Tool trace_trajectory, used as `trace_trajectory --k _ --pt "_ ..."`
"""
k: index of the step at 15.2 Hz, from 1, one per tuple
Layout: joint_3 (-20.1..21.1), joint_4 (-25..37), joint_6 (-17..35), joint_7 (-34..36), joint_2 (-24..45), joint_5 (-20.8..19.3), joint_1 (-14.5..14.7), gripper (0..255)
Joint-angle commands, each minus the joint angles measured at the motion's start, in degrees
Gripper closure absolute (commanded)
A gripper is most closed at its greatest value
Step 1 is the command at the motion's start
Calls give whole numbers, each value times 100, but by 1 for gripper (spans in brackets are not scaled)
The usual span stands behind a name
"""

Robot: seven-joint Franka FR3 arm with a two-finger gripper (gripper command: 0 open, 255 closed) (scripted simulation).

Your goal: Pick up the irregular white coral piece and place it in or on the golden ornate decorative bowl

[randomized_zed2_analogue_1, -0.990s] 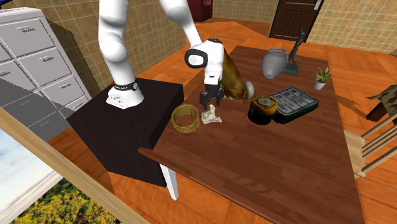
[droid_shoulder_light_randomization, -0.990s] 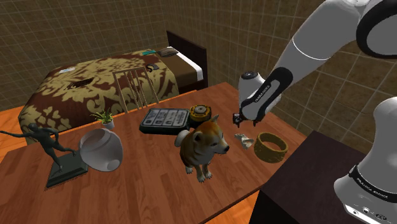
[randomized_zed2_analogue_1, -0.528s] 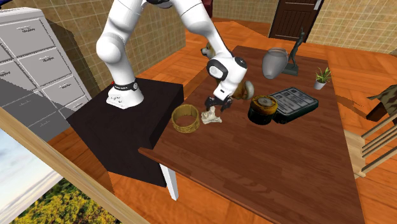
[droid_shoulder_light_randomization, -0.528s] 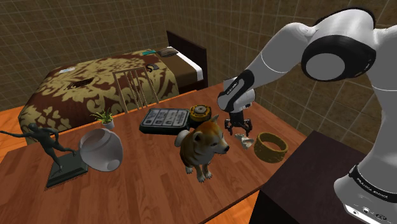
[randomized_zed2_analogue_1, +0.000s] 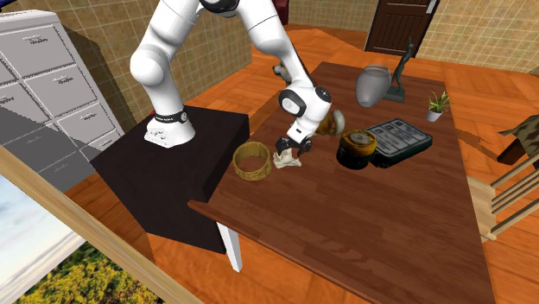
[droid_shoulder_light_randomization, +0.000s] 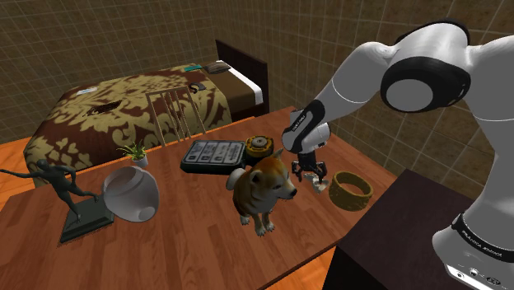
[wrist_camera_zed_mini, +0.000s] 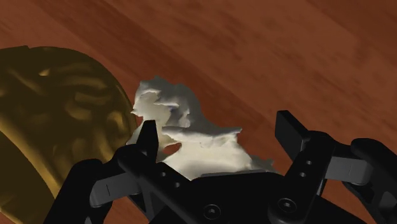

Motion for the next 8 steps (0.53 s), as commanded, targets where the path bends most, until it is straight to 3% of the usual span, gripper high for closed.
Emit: trace_trajectory --k 1,5,6,8 --pt "3 -3 10 -6 6 5 -4 0" --pt "3 -3 9 -6 5 5 -3 0" --pt "3 -3 9 -6 5 5 -3 255" --pt "3 -3 9 -5 5 5 -3 255"
